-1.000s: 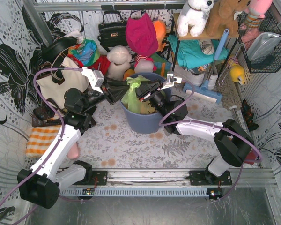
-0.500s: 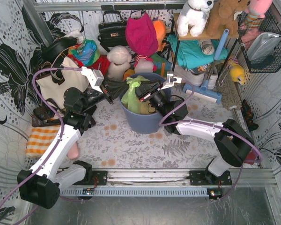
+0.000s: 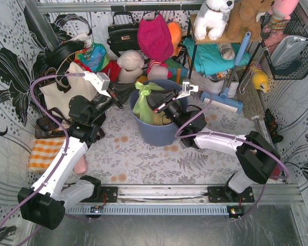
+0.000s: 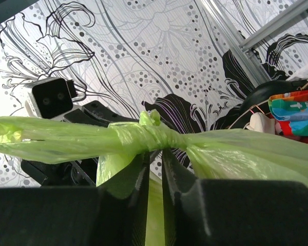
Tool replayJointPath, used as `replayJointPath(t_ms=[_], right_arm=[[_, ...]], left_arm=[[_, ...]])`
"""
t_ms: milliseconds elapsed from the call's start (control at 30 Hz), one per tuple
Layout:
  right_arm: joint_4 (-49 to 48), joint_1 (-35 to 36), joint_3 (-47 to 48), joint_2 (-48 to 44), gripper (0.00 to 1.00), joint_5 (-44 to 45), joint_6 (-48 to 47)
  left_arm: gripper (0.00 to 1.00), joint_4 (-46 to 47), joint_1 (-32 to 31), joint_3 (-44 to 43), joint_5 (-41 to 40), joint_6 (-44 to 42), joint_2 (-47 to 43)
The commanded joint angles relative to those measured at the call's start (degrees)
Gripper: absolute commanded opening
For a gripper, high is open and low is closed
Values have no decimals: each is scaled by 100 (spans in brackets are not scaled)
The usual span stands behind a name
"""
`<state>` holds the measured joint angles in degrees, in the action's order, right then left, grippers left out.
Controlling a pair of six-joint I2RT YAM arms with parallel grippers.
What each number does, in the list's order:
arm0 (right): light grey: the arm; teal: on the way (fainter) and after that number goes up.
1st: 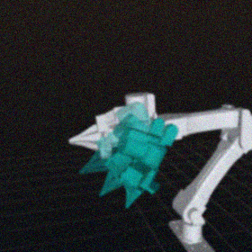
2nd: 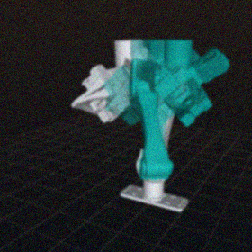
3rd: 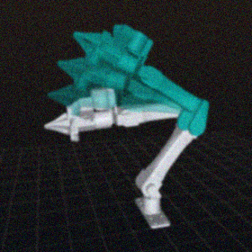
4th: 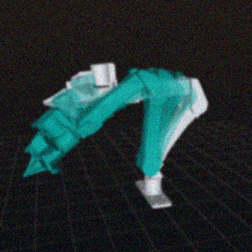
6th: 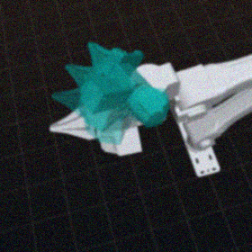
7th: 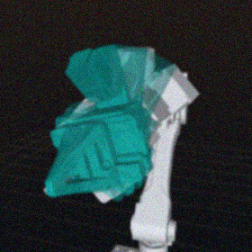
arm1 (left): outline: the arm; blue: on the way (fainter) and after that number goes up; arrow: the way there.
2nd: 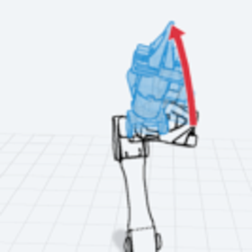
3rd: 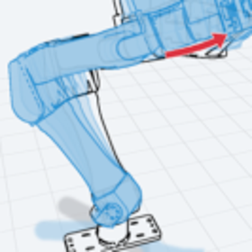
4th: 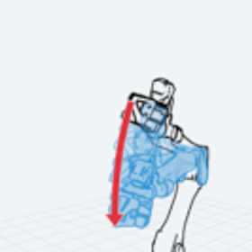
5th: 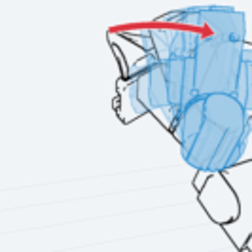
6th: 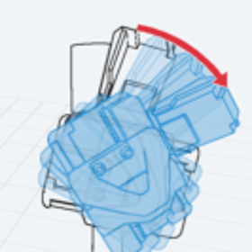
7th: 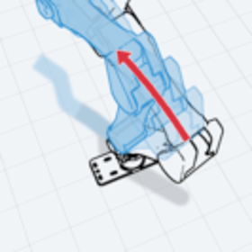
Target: Tie the trash bag
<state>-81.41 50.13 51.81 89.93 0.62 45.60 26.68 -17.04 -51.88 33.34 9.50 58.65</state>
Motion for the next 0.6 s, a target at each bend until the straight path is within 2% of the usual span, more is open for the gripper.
replayJointPath(t_ms=[0,133,367,500,567], right_arm=[[-40,23,-81,-283,17,-27,-62],[182,23,-163,-432,22,26,-93],[779,23,-345,-922,32,114,-252],[1161,23,-427,-1165,33,154,-355],[1220,19,-452,-1217,27,177,-364]], left_arm=[[0,181,25,-227,-601,-123,-178],[0,266,25,-211,-805,-87,-287],[0,327,29,-438,-583,7,-231],[0,37,28,-544,-509,117,-193],[0,-68,25,-530,-513,211,-184]])
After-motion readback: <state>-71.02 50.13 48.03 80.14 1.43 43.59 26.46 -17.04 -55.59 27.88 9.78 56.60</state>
